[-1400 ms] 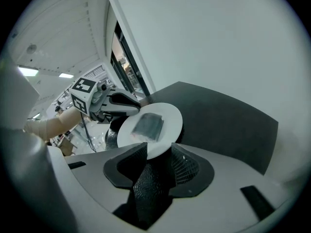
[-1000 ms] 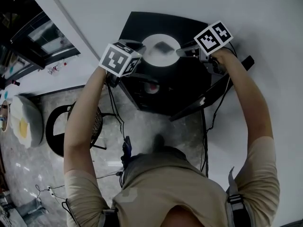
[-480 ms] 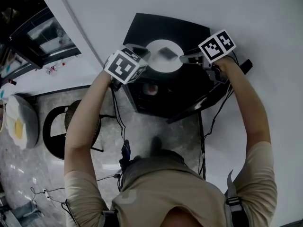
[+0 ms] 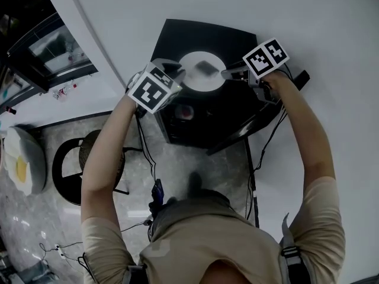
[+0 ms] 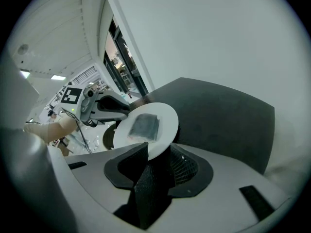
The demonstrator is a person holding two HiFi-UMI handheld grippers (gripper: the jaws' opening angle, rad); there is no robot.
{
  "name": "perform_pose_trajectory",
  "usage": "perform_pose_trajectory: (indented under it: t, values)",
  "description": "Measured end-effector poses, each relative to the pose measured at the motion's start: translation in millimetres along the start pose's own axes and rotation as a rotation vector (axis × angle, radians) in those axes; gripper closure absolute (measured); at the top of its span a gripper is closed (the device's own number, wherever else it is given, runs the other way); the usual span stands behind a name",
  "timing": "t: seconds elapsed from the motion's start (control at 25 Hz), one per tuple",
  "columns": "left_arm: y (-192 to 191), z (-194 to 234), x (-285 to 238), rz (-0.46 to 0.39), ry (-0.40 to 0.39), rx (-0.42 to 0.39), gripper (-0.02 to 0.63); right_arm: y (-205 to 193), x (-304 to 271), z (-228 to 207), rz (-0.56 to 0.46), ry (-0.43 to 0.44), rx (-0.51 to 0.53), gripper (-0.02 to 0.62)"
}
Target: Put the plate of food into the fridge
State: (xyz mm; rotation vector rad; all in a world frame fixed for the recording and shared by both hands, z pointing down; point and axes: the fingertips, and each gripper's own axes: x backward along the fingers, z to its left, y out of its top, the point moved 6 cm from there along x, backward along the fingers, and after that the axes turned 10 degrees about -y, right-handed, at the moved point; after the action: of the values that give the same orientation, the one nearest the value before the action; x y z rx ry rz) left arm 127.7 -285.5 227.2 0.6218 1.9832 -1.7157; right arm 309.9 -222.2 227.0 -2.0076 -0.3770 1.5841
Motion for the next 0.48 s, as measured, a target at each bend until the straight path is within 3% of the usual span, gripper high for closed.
perform_pose_trajectory:
  t: [0.08, 0.16, 0.32, 0.48]
  values:
    - [1, -3, 8, 0.006, -0.001, -0.059, 0.457, 1, 0, -1, 0.003, 0.001, 0.001, 0.443]
    - [2, -11, 13, 0.027, -0.022, -0.129, 0.408, 1, 0, -2, -0.001, 0.002, 0.004, 0.443]
    - [-2, -31, 11, 0.074, -0.083, -0.232, 0.376, 1, 1, -3, -0.003, 0.006, 0.006, 0.443]
    - [2, -37, 10, 0.103, -0.080, -0.331, 0.374, 1, 2, -1, -0.007, 0.009, 0.010, 0.443]
